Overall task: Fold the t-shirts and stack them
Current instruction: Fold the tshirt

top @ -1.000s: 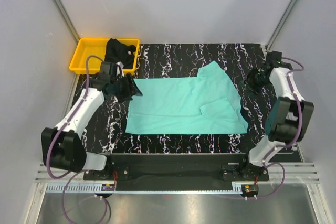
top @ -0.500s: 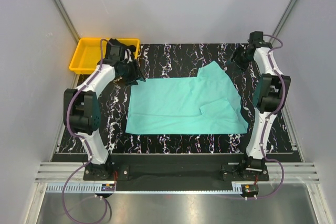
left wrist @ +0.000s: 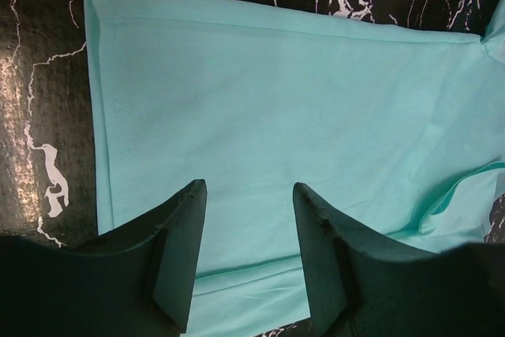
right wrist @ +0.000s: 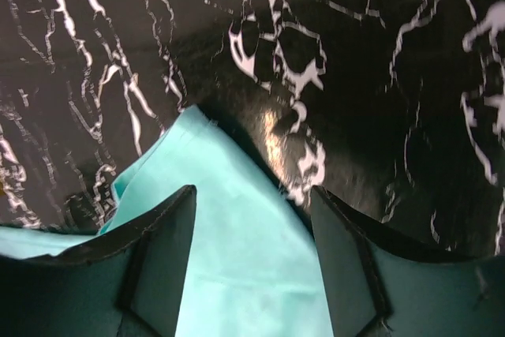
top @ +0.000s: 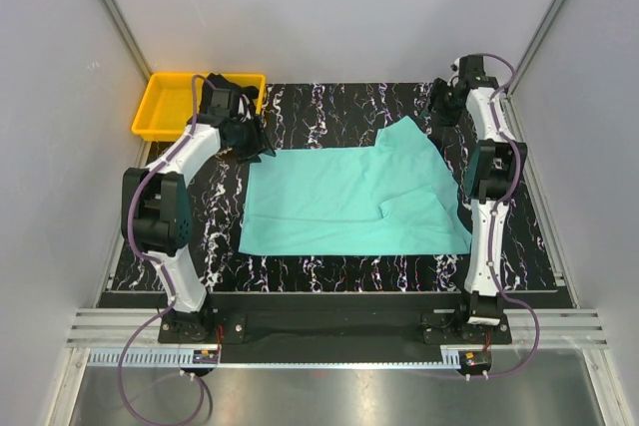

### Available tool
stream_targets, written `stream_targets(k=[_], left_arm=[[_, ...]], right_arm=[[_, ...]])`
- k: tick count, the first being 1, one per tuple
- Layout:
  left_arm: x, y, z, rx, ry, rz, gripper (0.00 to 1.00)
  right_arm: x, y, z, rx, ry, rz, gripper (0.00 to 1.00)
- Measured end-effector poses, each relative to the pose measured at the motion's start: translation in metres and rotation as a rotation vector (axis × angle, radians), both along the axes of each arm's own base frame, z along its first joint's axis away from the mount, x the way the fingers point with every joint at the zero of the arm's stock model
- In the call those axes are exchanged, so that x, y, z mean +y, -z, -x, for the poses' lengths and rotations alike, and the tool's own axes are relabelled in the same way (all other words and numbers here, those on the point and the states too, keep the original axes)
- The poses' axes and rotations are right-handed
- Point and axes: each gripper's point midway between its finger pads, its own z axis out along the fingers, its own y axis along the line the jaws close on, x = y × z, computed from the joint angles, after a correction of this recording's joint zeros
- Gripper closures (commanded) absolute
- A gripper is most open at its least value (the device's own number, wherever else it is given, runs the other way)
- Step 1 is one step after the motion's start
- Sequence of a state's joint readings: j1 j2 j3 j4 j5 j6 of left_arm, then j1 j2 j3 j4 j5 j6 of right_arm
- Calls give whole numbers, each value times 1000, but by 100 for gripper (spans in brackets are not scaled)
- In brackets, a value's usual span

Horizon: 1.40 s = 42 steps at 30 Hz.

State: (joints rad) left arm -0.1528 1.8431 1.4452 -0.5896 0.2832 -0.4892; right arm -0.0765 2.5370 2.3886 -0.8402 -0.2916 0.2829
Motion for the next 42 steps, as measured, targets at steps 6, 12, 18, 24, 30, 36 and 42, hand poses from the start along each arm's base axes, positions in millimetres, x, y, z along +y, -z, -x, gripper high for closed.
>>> stream_targets(k=[6,12,18,24,30,36,42], left_arm=[[4,20,27,51,-4,-7,48],[15,30,69,105,-27,-17,44],[44,33,65,111,-112,-24,44],[64,39,42,110,-160,-34,44],[70,50,21,104,-143,-70,43],[79,63,-2,78,-100,-136,52],[85,65,-32,-13,-114,-208,56]], right_arm=[[9,28,-16,-37,-122,-17,37],[28,33,-28,-88,-194,-107,38],[43,33,-25,-70,-199,-147,46],[48,37,-25,-50,-172,-174,52],[47,41,-25,-32,-136,-181,74],[50,45,-23,-6,-120,-206,77],[56,47,-22,-6,-130,-209,78]])
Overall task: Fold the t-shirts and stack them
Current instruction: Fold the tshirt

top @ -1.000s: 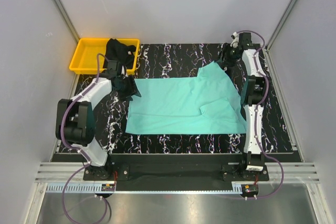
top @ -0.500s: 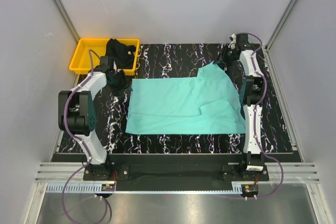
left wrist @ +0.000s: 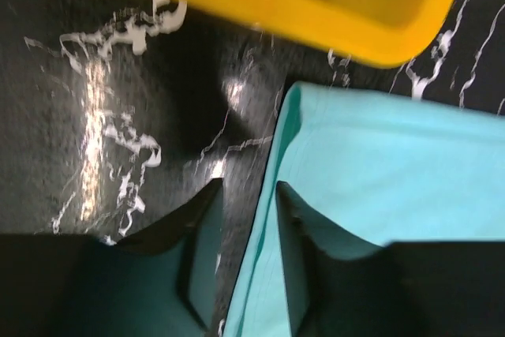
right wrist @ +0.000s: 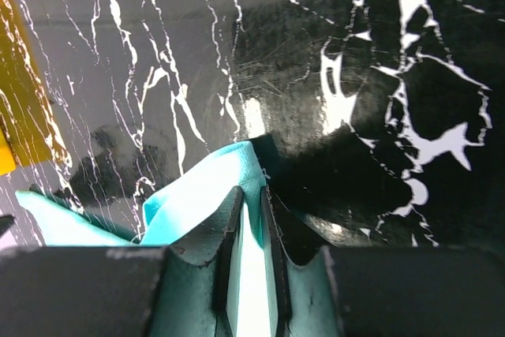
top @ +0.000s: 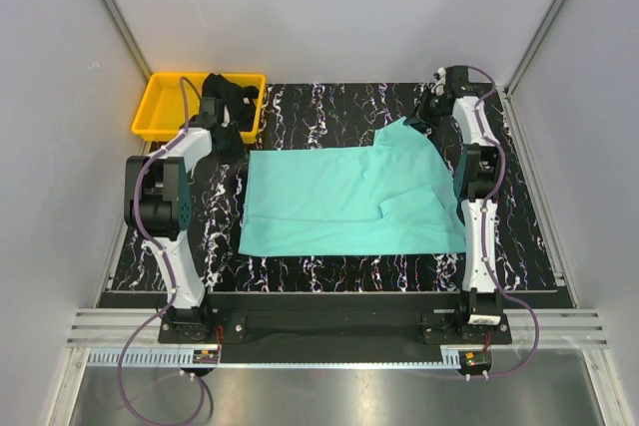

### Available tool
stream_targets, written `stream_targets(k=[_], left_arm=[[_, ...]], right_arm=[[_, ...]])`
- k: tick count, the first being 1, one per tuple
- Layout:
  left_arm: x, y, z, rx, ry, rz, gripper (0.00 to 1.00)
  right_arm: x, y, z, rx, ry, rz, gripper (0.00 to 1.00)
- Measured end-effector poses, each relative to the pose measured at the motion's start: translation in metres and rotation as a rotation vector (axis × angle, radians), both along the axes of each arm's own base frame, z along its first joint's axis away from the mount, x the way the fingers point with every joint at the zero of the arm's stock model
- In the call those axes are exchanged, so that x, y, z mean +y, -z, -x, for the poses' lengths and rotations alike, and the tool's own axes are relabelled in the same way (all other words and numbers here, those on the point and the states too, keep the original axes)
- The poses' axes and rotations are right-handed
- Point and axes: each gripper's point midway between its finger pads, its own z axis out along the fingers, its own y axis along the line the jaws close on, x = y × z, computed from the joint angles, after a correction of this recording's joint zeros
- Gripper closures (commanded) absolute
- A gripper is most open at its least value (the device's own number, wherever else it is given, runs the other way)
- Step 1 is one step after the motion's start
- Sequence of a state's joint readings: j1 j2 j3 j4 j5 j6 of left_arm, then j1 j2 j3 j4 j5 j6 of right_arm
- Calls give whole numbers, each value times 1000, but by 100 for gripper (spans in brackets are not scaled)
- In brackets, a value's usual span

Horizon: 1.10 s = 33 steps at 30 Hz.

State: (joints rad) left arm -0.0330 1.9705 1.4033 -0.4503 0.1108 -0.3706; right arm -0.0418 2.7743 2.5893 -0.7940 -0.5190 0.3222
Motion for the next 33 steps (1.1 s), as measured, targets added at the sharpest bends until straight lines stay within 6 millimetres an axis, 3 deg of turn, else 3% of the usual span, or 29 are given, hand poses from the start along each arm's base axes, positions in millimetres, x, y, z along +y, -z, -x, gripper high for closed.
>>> stream_targets(k=[4,11,16,24,29,33], left_arm=[[-8,-2,-18,-88,-51,-17,52],[-15,13,-19,-128,-155,-48,57],[-13,14,-33,-158,-202,-42,62],[-15,20,-38,-158,-212,-25,60],[-20,19,-40,-165,-211,-4,67],[-21,23,-41,-159,-210,-3,80]], right_arm=[[2,0,0,-5,-6,-5,79],[3,0,4,3,-9,-8,80],[5,1,7,5,-19,-18,80],[6,1,8,6,-24,-22,80],[8,1,10,8,-35,-30,80],[9,1,11,11,-38,-34,80]])
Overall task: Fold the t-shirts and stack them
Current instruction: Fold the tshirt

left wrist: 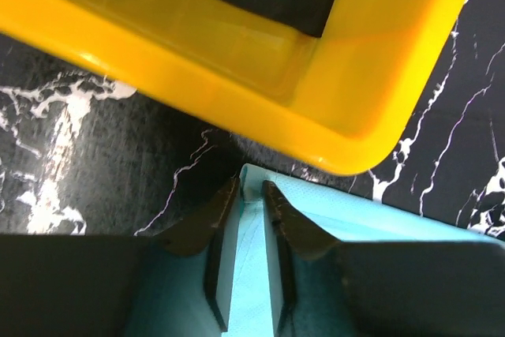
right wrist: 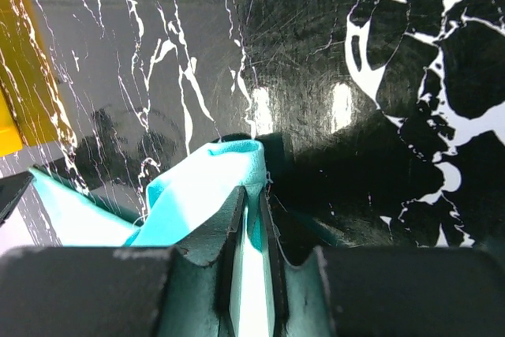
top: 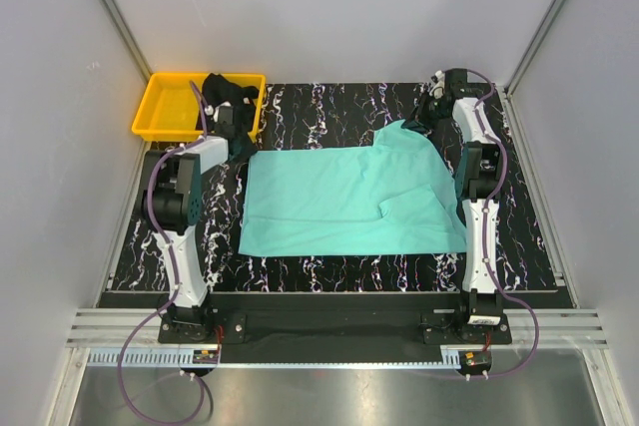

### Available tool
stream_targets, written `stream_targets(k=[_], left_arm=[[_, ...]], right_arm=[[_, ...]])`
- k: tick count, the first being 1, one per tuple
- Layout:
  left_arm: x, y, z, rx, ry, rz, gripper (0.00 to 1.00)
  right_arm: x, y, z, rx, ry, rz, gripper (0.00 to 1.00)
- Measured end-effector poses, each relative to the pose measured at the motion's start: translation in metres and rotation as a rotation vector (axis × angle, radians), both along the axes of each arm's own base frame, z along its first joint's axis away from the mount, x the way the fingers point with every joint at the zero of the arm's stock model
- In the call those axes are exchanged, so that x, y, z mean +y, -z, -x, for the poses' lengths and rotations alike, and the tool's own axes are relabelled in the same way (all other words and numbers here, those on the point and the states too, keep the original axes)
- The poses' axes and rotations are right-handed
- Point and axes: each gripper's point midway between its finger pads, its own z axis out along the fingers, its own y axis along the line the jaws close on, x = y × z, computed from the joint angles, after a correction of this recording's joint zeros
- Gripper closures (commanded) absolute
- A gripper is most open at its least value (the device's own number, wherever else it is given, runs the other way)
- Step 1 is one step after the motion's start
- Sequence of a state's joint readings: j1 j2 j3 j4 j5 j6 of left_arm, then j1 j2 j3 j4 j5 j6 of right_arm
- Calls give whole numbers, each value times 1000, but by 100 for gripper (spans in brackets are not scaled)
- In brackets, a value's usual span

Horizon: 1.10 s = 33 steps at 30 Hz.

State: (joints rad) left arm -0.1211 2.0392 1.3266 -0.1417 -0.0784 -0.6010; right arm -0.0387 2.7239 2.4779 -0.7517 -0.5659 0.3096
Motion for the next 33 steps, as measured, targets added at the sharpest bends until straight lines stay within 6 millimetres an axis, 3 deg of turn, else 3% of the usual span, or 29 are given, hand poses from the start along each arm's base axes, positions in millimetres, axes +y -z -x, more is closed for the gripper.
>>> stream_targets(k=[6,14,19,27,33], left_arm=[[-1,0,-3,5,-1,3,100],[0,0,-2,9,39,-29,100],[1,-9,2,7,72,-54,100],[0,-55,10,-75,97,-48,100],[-4,-65,22,-80,118,-31,100]], right_arm=[[0,0,2,5,-1,-2,81],[-1,-1,5,23,16,8,99],[-2,-9,21,76,40,24,100],[-4,-66,34,28,65,45,100],[-4,-104,50,-8,67,46,100]])
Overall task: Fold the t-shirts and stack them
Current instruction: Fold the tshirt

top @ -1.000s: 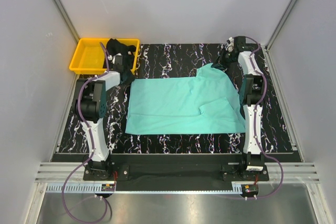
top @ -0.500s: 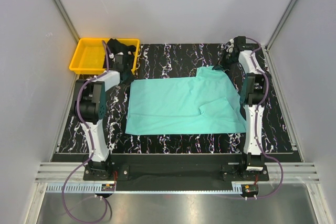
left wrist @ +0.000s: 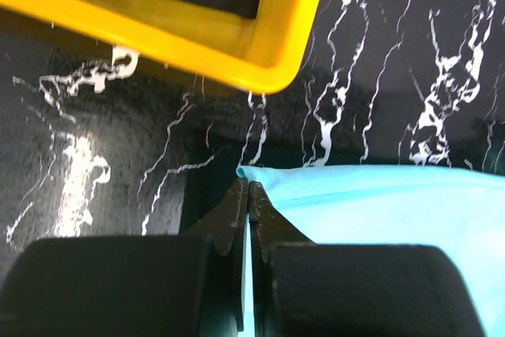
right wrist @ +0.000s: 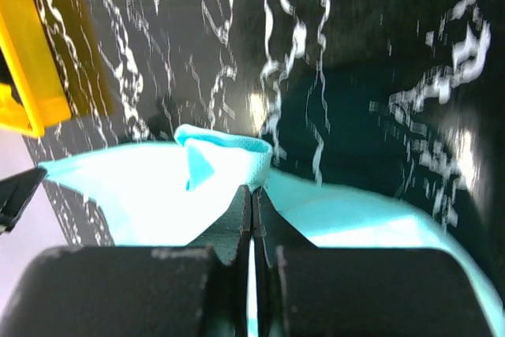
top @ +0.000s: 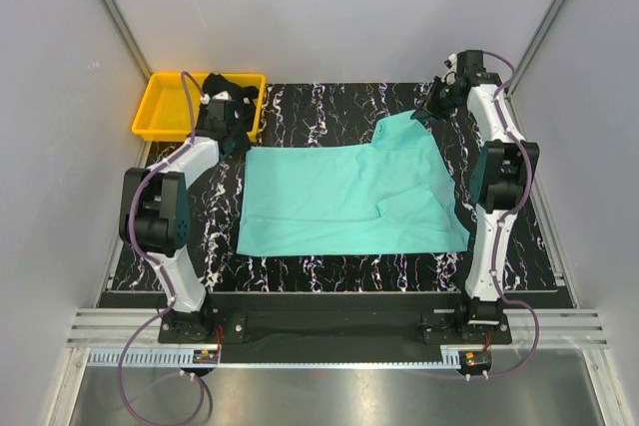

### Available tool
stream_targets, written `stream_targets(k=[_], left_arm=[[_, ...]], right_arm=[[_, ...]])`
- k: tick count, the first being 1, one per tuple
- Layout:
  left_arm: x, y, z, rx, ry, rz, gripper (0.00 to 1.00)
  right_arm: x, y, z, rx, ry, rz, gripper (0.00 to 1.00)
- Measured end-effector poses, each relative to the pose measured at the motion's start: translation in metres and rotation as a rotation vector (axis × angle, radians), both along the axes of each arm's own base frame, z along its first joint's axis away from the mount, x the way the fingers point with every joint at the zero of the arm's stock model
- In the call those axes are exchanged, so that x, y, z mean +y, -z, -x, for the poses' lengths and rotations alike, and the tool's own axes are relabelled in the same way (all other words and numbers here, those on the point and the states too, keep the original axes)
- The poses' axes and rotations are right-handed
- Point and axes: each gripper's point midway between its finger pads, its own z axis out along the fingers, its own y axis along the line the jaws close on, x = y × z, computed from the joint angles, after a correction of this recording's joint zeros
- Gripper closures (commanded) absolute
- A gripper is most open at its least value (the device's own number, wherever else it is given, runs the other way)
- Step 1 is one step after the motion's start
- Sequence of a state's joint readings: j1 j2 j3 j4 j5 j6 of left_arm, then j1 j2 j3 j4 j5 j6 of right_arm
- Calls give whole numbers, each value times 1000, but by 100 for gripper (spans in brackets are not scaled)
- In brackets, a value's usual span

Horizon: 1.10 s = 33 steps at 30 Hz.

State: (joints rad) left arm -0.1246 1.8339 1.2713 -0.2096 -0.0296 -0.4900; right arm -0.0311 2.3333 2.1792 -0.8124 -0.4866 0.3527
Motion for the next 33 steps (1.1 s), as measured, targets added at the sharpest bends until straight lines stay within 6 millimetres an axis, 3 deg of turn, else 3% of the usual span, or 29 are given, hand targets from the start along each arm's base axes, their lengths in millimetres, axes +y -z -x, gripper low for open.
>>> stream_targets(k=[6,11,19,33], left_arm=[[0,5,22,51,11,4,100],[1,-6,33,61,20,-5,100],[4,-9,59,103,24,-13,100],[9,16,116,246,54,-26,100]], right_arm=[[-4,-6,48,70,22,28,100],[-7,-14,90,109,37,53,100],[-12,-25,134,121,54,87,100],[-22,5,212,236,68,153,100]])
